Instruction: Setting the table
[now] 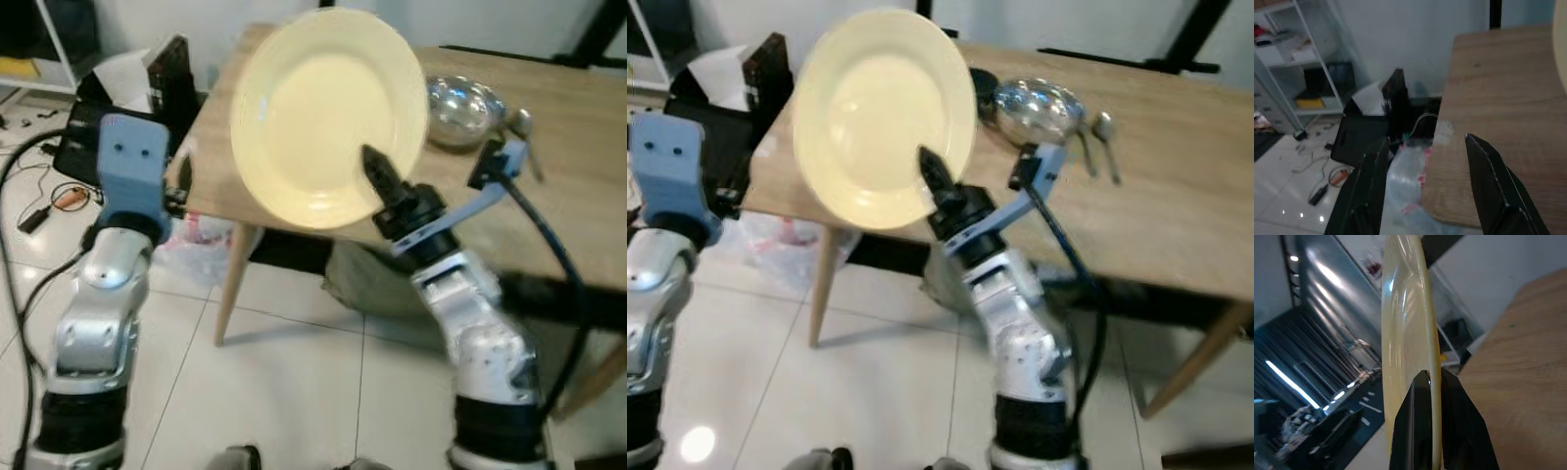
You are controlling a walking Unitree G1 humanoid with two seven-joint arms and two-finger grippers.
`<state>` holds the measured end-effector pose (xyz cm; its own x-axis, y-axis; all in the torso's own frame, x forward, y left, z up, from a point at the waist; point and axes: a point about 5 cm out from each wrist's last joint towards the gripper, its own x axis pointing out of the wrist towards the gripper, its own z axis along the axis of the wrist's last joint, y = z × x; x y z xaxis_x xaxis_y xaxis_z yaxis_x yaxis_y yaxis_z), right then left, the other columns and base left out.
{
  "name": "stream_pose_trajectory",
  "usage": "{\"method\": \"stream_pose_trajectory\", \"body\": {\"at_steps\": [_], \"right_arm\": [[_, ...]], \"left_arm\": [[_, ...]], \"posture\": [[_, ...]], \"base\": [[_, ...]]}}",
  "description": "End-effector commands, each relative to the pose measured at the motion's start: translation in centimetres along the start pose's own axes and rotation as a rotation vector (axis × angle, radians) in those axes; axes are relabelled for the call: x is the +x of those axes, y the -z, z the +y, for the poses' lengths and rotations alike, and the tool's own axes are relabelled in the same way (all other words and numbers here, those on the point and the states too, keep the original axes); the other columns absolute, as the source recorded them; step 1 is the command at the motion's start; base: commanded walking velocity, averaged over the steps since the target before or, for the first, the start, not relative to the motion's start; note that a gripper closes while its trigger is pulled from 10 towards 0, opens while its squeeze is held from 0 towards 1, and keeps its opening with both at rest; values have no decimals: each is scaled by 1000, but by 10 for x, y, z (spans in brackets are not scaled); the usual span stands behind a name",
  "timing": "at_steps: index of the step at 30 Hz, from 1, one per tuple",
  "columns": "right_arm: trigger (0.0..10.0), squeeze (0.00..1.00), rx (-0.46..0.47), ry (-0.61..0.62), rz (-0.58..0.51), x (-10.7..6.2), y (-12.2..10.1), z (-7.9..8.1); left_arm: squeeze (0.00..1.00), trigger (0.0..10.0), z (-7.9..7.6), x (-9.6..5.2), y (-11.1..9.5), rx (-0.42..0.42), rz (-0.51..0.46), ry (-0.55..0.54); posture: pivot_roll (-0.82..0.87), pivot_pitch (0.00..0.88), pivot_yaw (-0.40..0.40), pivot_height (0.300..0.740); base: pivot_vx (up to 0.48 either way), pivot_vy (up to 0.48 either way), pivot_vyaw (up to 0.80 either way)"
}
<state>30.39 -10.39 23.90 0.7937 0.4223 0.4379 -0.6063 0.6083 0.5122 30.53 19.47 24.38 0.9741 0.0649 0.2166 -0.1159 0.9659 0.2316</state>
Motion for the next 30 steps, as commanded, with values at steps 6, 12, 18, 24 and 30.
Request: {"method": "stream_pose_trajectory", "body": {"at_steps": [6,12,18,24,30], "right_arm": [[10000,0,20,96,-40,-7,-9,-18],[10000,0,18,109,-43,-7,-9,-19],[10000,0,12,93,-34,-7,-9,-18],[10000,0,64,84,-10,-11,-3,-16],[10000,0,84,119,52,-20,10,-20]], "left_arm": [[0,10000,-7,0,2,5,5,30],[0,10000,-8,-1,2,4,5,39],[0,10000,-15,-6,-1,11,-20,94],[0,10000,-14,-9,0,44,-22,145],[0,10000,5,-12,-11,112,-62,288]], "posture": [[-62,97,18,740],[-61,98,19,740],[-59,98,20,740],[-59,97,17,740],[-51,97,12,740]], "base": [[450,0,-400],[451,0,-749],[169,0,0],[0,0,0],[0,0,0]]}}
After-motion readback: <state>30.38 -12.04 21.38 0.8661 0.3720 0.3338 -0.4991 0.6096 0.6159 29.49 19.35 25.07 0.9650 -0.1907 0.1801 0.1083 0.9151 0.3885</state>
